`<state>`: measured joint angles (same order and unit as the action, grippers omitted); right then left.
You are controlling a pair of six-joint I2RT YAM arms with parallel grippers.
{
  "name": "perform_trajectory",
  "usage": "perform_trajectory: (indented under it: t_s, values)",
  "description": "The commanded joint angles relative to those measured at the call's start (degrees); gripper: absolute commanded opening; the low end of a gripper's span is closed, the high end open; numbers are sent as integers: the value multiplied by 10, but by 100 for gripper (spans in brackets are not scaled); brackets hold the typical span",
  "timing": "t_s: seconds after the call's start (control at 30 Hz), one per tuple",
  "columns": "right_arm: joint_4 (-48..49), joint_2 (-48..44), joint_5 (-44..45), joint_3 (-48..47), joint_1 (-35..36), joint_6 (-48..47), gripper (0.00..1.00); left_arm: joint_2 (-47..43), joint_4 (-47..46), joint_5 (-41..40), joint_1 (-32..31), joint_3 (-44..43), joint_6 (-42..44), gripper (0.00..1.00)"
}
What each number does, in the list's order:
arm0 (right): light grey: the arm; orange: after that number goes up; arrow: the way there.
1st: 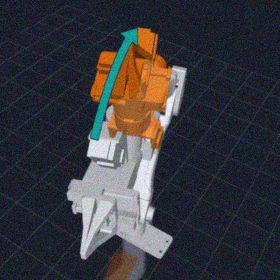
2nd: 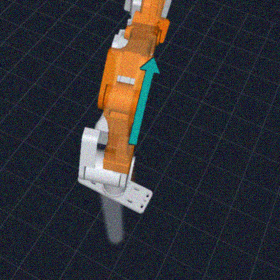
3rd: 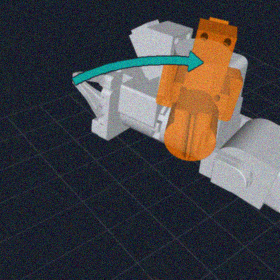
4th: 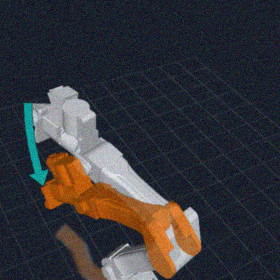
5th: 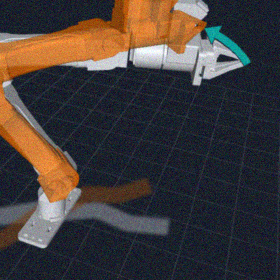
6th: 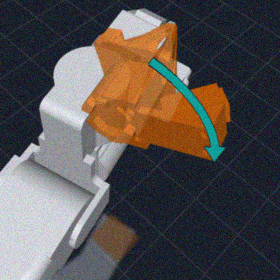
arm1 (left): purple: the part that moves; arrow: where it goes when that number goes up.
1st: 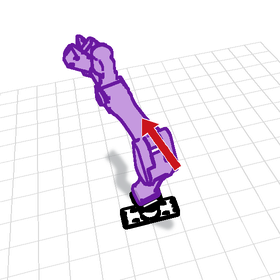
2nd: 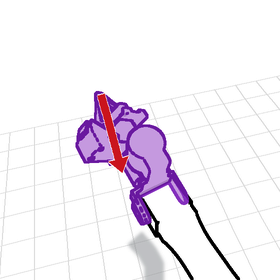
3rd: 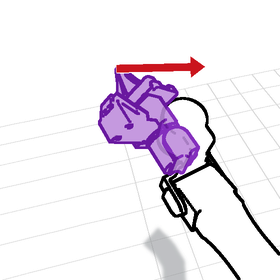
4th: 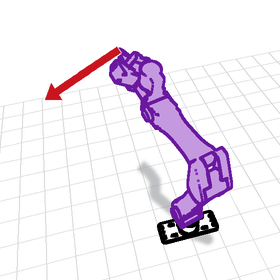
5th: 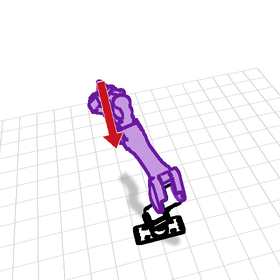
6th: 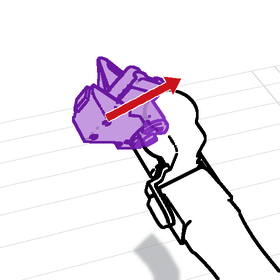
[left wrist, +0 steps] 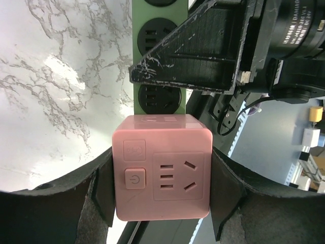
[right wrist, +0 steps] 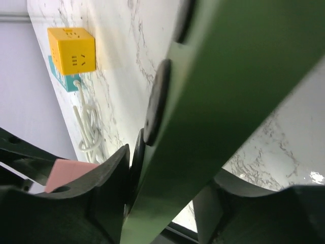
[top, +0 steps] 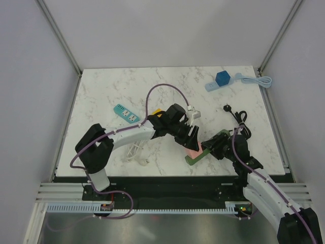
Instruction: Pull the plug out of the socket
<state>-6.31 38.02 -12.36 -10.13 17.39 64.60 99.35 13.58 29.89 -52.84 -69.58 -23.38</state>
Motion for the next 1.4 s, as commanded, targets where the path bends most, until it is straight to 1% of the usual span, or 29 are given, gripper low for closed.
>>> perform_trajectory:
  t_s: [0.0,0.13,0.2,0.23,0.27,0.3,0.43,0.47,0.5,0.53,0.57,0.6,0.63,0.67,0.7,0.73,0.77,0.8,0.83,0.9,0.97,1.03,1.1,1.13,1.2,1.23,1.27,1.33,1.37]
  values:
    - [21,15,15,1,4,-34,51,11,-76,37,0,-50,-43,2]
    - [10,35,21,-16,5,-67,43,25,-83,49,2,-57,-55,2]
    - [-18,46,41,-37,5,-98,35,26,-82,54,10,-57,-55,2]
    - [-43,50,50,-43,5,-107,28,26,-80,59,13,-59,-55,2]
    - [-52,50,64,-46,5,-119,9,26,-77,66,17,-59,-55,2]
    - [-59,49,67,-47,5,-121,0,23,-76,67,25,-57,-54,2]
    - [-67,44,72,-44,5,-133,0,7,-84,83,47,-44,-50,2]
    - [-71,47,73,-46,4,-140,0,3,-104,124,66,-19,-68,2]
    - [-81,50,89,-59,5,-157,0,-6,-160,142,77,-4,-90,2]
    - [-108,58,98,-66,5,-164,0,-11,-176,154,87,8,-122,2]
    - [-118,61,108,-73,5,-168,0,-16,-182,155,99,21,-124,2]
    - [-127,62,116,-74,5,-166,0,-28,-169,145,101,23,-119,2]
    - [-129,60,117,-74,4,-162,0,-35,-150,126,101,22,-90,2]
    - [-127,59,114,-69,4,-154,0,-46,-119,74,97,24,-77,2]
    - [-117,58,102,-67,4,-142,0,-64,-103,42,92,25,-60,2]
    - [-108,57,91,-65,5,-139,0,-74,-91,13,86,26,-24,2]
    - [-100,58,84,-62,4,-138,0,-80,-81,-31,74,28,-9,2]
    - [-94,63,81,-65,3,-139,0,-85,-71,-43,68,27,2,2]
    - [-94,65,82,-67,4,-147,0,-83,-57,-41,63,25,19,2]
    - [-97,69,92,-76,4,-158,0,-74,-38,-30,58,15,22,2]
    - [-106,70,115,-85,5,-176,0,-62,-37,9,63,14,1,2]
    - [-114,70,120,-89,5,-189,0,-52,-66,65,72,18,-50,2]
    - [-122,71,145,-92,5,-200,0,-49,-77,73,84,23,-83,2]
    - [-124,66,146,-91,5,-202,0,-44,-70,62,87,17,-95,2]
    - [-125,58,149,-90,5,-204,0,-40,-36,26,92,0,-91,2]
    - [-125,54,148,-89,5,-205,0,-42,-18,-34,92,-6,-71,2]
    - [-126,53,148,-89,5,-207,0,-49,12,-62,85,-19,-58,2]
    - [-130,52,149,-91,5,-210,0,-62,18,-100,78,-21,-30,2]
    - [-133,52,151,-91,5,-210,0,-69,14,-99,71,-19,-20,2]
